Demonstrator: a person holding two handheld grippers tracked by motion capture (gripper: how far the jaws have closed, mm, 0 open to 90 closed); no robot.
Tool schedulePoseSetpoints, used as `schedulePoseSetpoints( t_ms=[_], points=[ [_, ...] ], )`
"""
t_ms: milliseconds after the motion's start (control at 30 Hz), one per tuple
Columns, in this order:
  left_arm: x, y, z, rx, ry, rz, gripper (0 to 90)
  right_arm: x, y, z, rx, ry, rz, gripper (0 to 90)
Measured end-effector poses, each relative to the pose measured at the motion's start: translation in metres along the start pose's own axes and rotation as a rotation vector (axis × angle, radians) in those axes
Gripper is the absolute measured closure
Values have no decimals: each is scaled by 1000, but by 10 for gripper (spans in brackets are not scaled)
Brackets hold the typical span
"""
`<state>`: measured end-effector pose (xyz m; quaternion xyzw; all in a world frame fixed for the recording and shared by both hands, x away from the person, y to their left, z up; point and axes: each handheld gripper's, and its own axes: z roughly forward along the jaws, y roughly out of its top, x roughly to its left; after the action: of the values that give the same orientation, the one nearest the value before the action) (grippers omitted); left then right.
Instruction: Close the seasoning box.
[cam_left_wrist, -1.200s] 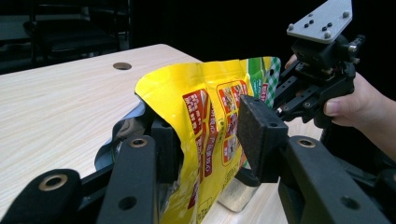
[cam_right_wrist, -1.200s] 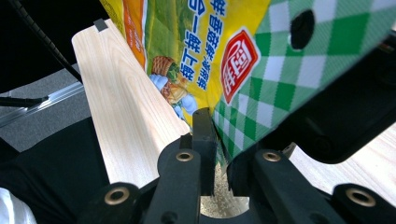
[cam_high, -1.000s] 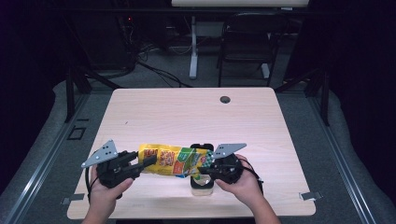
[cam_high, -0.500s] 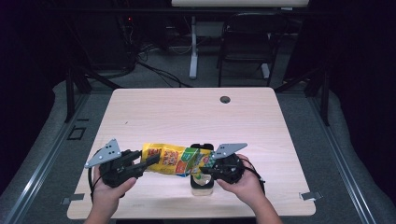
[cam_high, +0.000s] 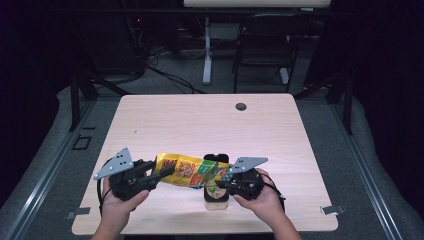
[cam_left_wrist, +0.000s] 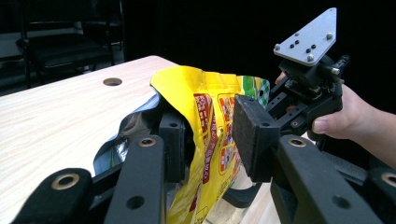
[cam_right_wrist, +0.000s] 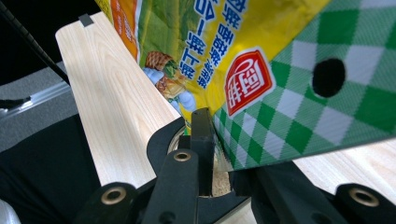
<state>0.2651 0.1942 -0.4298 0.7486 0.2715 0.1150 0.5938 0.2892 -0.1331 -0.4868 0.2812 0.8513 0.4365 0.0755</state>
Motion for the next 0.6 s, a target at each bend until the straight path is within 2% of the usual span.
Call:
schedulePoseSetpoints(
  t_ms=[600],
  points=[
    [-5,7,7,6,-9,11,663,-2,-6,-3,-16,-4,22,823]
  ],
)
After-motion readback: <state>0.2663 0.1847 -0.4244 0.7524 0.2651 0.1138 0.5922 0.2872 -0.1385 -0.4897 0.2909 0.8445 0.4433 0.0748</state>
